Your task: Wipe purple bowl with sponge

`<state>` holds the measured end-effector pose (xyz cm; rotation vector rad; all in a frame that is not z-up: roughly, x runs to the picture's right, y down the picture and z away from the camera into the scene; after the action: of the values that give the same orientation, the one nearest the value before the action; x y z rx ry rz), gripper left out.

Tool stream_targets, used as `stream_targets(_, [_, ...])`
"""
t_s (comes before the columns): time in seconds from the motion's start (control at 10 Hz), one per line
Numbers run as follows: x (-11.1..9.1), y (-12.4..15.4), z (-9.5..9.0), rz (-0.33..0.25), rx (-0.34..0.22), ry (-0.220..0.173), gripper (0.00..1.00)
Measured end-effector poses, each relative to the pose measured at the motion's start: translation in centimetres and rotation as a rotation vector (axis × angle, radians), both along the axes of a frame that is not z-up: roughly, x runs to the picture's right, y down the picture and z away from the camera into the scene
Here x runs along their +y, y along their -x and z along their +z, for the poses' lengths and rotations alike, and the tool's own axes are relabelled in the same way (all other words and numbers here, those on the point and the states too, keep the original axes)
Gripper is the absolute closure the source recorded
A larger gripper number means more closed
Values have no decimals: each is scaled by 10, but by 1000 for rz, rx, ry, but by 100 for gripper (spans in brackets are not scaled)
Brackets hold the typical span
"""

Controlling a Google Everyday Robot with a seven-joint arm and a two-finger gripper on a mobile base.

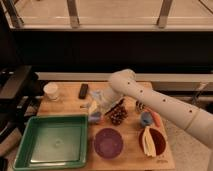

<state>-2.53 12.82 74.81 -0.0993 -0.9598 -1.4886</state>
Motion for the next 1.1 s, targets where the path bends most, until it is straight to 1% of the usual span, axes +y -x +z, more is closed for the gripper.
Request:
stream_targets(0.1, [3,-1,-2,0,-3,5,90])
stream_targets(0.7, [2,0,-3,-11,-1,-2,90])
stream_targets(0.8, [3,-4,-11,-26,11,-13,90])
stream_targets(0.9, [9,-8,-20,-30,25,-16,90])
stream_targets(1.1, [28,-15,-33,-36,48,-22,90])
